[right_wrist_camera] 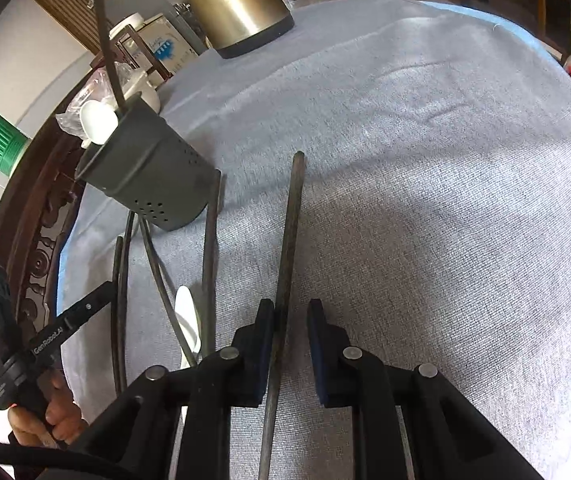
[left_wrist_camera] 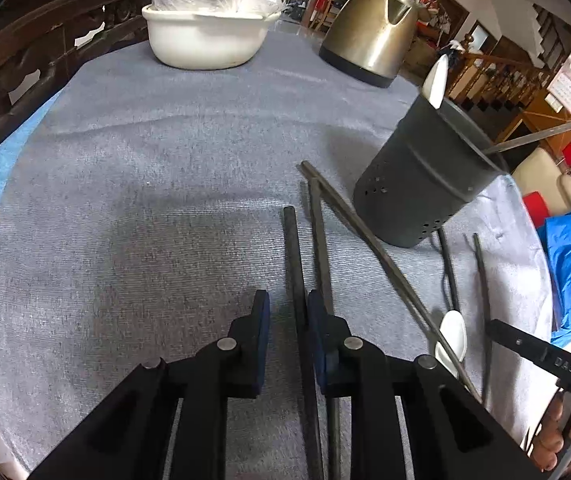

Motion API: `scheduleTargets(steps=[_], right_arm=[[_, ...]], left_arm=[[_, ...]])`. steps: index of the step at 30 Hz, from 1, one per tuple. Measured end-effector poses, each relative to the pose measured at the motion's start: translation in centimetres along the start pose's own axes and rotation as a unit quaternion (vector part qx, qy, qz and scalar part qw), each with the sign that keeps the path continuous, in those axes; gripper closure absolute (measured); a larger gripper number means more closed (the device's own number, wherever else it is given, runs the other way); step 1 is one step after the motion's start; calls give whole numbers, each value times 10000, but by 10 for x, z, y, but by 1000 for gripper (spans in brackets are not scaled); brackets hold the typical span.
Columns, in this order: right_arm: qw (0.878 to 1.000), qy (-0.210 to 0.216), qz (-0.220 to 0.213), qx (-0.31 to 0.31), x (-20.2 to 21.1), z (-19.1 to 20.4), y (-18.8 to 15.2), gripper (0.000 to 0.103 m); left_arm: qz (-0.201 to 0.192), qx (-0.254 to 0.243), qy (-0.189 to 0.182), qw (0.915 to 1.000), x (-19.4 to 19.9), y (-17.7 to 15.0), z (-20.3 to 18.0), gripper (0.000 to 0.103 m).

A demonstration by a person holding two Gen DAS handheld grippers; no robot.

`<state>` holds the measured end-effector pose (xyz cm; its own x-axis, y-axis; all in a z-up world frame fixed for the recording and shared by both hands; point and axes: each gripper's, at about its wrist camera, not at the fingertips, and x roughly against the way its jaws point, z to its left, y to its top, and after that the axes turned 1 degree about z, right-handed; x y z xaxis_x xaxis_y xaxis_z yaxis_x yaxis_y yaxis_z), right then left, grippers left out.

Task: Organize utensils
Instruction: 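Lift both held chopsticks up toward the grey cup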

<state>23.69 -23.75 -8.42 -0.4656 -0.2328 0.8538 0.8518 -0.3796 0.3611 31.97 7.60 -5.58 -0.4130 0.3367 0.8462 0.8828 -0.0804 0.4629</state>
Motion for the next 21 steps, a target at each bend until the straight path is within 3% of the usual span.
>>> scheduleTargets(steps=[7,11,15,21], right_arm=[[9997,90,210,79,0,-1,0,85],[9983,125,534,198,0,-2,7,81],[9985,319,430,133,7,-6,19,81],[9984,285,389,-280,-4,-6,48,81]], left_arm=[[71,46,9,10000,-7,12,3,83],[81,-281,116,9995,-6,7,-2,83],[207,-210,10,9996,-6,12,2,83],[263,-185,-8,9995,-12,29,6,83]])
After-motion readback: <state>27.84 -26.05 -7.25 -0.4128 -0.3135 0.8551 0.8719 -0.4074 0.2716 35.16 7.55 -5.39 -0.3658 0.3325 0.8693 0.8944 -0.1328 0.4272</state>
